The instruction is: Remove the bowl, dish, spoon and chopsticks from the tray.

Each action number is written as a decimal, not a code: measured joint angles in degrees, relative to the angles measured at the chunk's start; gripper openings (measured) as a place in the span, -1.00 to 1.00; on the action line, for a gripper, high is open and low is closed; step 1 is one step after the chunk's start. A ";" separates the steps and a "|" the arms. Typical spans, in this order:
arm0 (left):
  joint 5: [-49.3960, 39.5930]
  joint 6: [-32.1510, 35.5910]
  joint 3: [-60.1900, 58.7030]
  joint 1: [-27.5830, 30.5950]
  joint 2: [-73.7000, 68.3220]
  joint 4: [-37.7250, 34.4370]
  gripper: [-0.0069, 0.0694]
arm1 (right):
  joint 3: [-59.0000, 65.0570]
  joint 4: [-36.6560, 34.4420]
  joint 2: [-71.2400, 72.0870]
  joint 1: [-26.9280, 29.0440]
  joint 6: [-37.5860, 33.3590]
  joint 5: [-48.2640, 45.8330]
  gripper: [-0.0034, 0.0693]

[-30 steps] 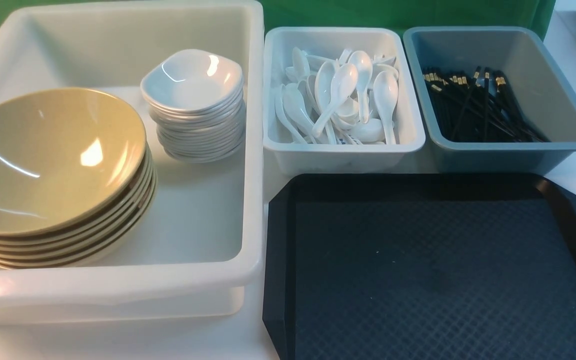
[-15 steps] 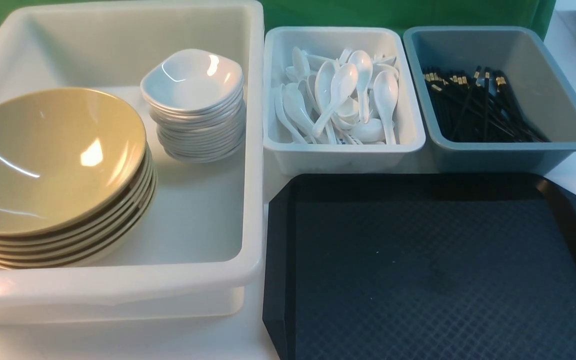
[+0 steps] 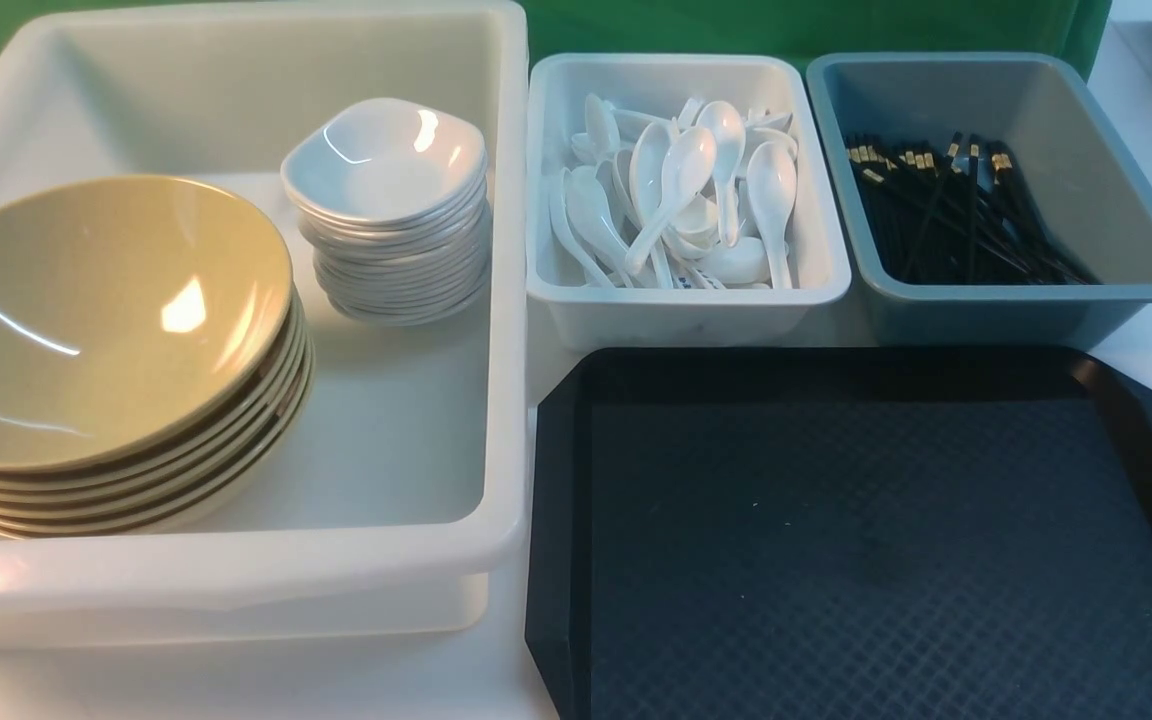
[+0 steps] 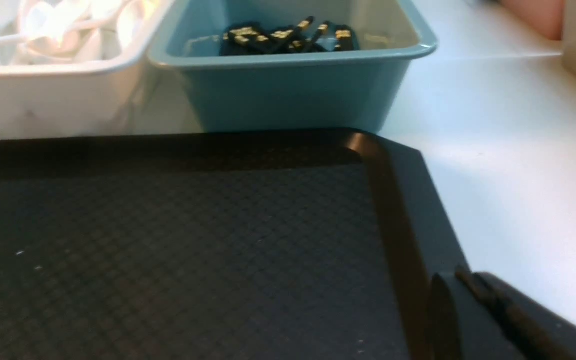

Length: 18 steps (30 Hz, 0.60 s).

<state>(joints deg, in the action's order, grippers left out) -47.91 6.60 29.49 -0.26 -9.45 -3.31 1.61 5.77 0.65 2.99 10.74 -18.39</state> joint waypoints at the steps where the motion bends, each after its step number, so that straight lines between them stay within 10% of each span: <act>1: 0.00 0.00 0.00 0.00 0.00 0.00 -0.85 | 0.00 0.00 0.00 0.04 0.00 0.00 -0.81; 18: 0.00 0.00 0.00 0.00 0.00 0.00 -0.85 | 0.00 0.00 0.00 -1.95 0.00 0.00 -0.81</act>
<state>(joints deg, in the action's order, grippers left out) -47.91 6.60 29.49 -0.26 -9.45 -3.31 1.61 5.77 0.65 1.05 10.74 -18.39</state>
